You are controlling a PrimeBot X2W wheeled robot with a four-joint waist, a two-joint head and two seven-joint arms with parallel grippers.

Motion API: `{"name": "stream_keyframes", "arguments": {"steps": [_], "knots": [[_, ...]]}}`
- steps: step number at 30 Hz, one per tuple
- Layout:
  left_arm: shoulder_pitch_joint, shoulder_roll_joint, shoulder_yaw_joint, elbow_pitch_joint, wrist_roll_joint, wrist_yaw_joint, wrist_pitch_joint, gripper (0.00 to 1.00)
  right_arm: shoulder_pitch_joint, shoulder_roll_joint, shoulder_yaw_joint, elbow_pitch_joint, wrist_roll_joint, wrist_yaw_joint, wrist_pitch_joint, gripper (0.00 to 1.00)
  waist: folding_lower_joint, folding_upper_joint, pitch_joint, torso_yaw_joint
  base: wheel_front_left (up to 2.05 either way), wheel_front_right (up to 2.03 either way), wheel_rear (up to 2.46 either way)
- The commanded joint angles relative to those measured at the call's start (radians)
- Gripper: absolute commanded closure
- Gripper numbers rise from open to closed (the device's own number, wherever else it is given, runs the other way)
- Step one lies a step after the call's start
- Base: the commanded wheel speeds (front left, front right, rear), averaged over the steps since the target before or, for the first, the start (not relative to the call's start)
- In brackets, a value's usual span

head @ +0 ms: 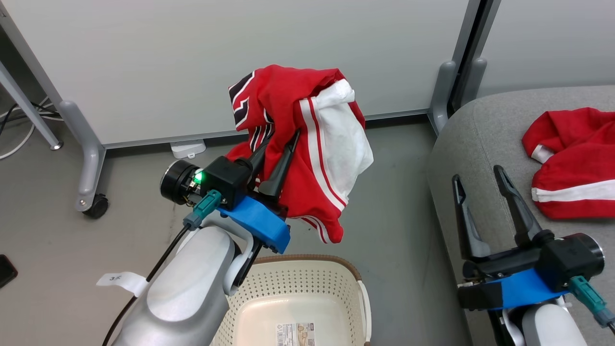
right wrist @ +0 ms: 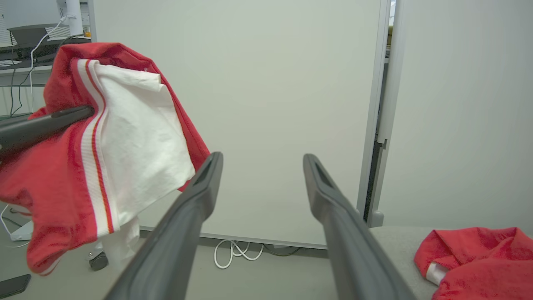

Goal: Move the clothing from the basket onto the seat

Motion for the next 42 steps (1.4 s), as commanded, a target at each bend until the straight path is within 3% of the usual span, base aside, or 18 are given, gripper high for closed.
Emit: {"name": "stream_keyframes", "arguments": {"steps": [1, 20, 31, 42], "knots": [[0.016, 0.004, -0.003, -0.005, 0.000, 0.005, -0.005, 1.00, 0.011, 0.000, 0.007, -0.004, 0.004, 0.001, -0.004, 0.00, 0.0001, -0.0001, -0.003, 0.001, 0.00, 0.00, 0.00], [-0.003, 0.006, -0.010, -0.024, 0.002, 0.012, -0.005, 1.00, -0.071, -0.011, 0.333, 0.008, -0.002, 0.001, -0.004, 0.00, 0.0001, -0.0001, 0.012, 0.015, 0.00, 0.00, 0.00], [-0.014, -0.004, -0.022, -0.031, 0.009, 0.011, -0.005, 1.00, -0.175, -0.029, 0.466, 0.201, -0.040, 0.001, -0.004, 0.00, 0.0001, -0.0001, 0.028, 0.021, 0.00, 0.00, 0.00], [-0.027, -0.016, -0.033, -0.032, 0.015, 0.004, -0.005, 1.00, -0.314, -0.001, 0.464, 0.379, -0.106, 0.000, -0.004, 0.00, 0.0001, -0.0001, 0.055, 0.029, 0.00, 0.00, 0.00]]}}
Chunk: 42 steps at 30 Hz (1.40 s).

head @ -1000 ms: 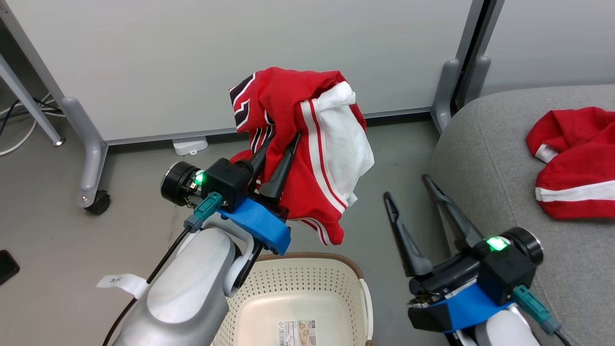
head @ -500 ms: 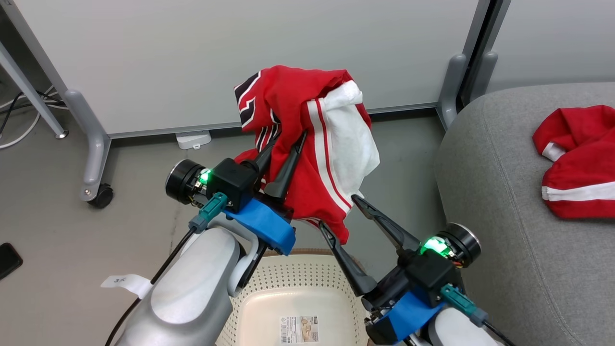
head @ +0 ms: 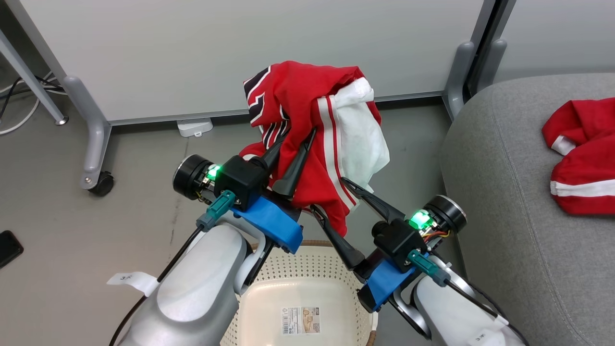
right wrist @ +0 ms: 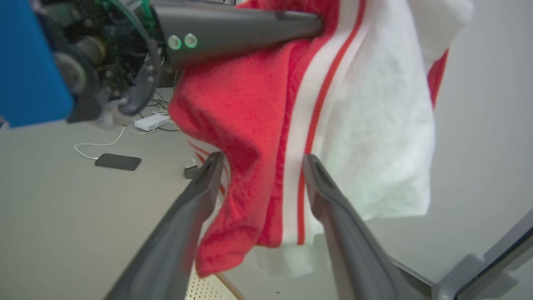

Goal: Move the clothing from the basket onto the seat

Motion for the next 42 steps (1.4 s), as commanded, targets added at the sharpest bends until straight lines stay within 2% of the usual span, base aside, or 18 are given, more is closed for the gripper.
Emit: {"name": "stream_keyframes", "arguments": {"steps": [1, 10, 11, 41, 42], "knots": [[-0.017, -0.002, -0.002, -0.003, 0.005, -0.001, -0.005, 1.00, -0.023, 0.004, 0.005, 0.019, -0.010, 0.000, -0.004, 0.00, -0.0001, 0.0000, 0.002, -0.001, 0.00, 0.00, 0.00], [-0.021, -0.013, -0.003, -0.005, 0.007, -0.005, -0.005, 1.00, -0.073, 0.004, 0.038, 0.053, 0.044, 0.000, -0.004, 0.00, -0.0001, 0.0000, 0.012, -0.003, 0.00, 0.00, 0.00], [-0.022, -0.014, -0.003, -0.006, 0.006, -0.006, -0.005, 1.00, -0.077, 0.005, 0.041, 0.058, 0.051, 0.000, -0.004, 1.00, -0.0001, 0.0000, 0.014, -0.003, 0.00, 0.00, 0.00], [-0.028, -0.022, 0.013, 0.004, 0.025, -0.013, -0.005, 1.00, -0.090, 0.005, 0.058, 0.064, 0.117, 0.000, -0.004, 1.00, -0.0001, 0.0000, 0.020, -0.002, 0.00, 0.00, 0.00], [-0.028, -0.021, 0.016, 0.006, 0.029, -0.008, -0.005, 0.21, -0.090, 0.005, 0.059, 0.064, 0.118, 0.000, -0.004, 1.00, -0.0001, 0.0000, 0.019, -0.002, 0.00, 0.00, 0.00]]}}
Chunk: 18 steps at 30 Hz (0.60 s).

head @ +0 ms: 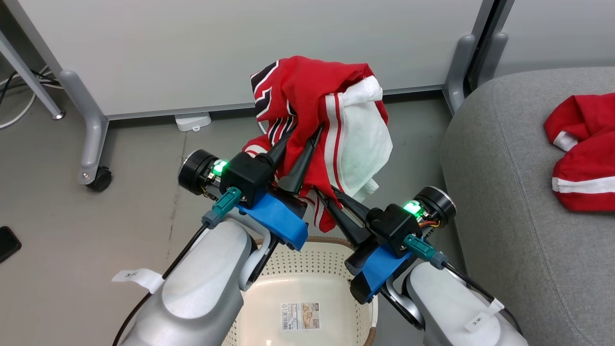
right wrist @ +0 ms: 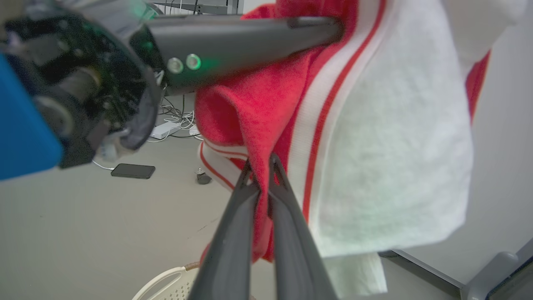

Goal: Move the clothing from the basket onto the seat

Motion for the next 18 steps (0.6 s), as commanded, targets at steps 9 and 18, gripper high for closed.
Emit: {"name": "stream_keyframes", "arguments": {"steps": [9, 18], "knots": [[-0.012, -0.003, 0.020, -0.011, 0.026, 0.011, -0.005, 0.00, -0.011, 0.002, 0.009, 0.001, 0.009, 0.001, -0.004, 1.00, 0.0000, 0.0000, -0.003, 0.001, 0.00, 0.00, 0.00], [-0.002, -0.004, 0.026, -0.016, 0.037, 0.009, -0.005, 0.00, -0.002, 0.001, -0.005, 0.002, 0.004, 0.000, -0.004, 1.00, 0.0000, 0.0000, 0.000, -0.002, 0.00, 0.00, 0.00]]}}
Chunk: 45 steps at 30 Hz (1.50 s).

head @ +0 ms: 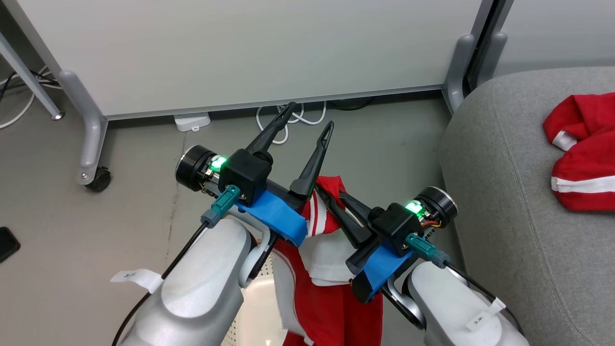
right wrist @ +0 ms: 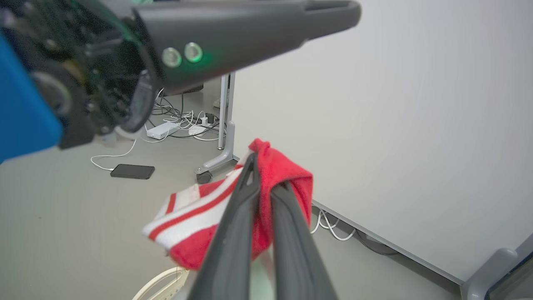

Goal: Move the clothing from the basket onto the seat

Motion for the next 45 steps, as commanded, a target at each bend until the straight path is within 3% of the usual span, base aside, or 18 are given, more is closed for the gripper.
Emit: {"name": "stream_keyframes", "arguments": {"steps": [1, 22, 45], "knots": [[0.001, 0.001, 0.004, -0.003, 0.005, 0.003, -0.005, 0.00, -0.002, 0.001, -0.007, -0.004, -0.003, 0.000, -0.004, 1.00, -0.0001, 0.0000, 0.002, -0.001, 0.00, 0.00, 0.00], [0.004, 0.014, -0.004, -0.002, 0.016, -0.005, -0.005, 0.00, 0.050, 0.001, -0.132, -0.072, -0.055, 0.000, -0.004, 1.00, -0.0001, 0.0000, 0.051, -0.071, 0.00, 0.00, 0.00], [-0.046, 0.030, -0.062, 0.006, 0.024, -0.016, 0.000, 0.00, 0.101, 0.001, -0.292, -0.201, -0.068, 0.000, -0.004, 1.00, -0.0001, 0.0000, 0.150, -0.280, 0.00, 0.00, 0.00]]}}
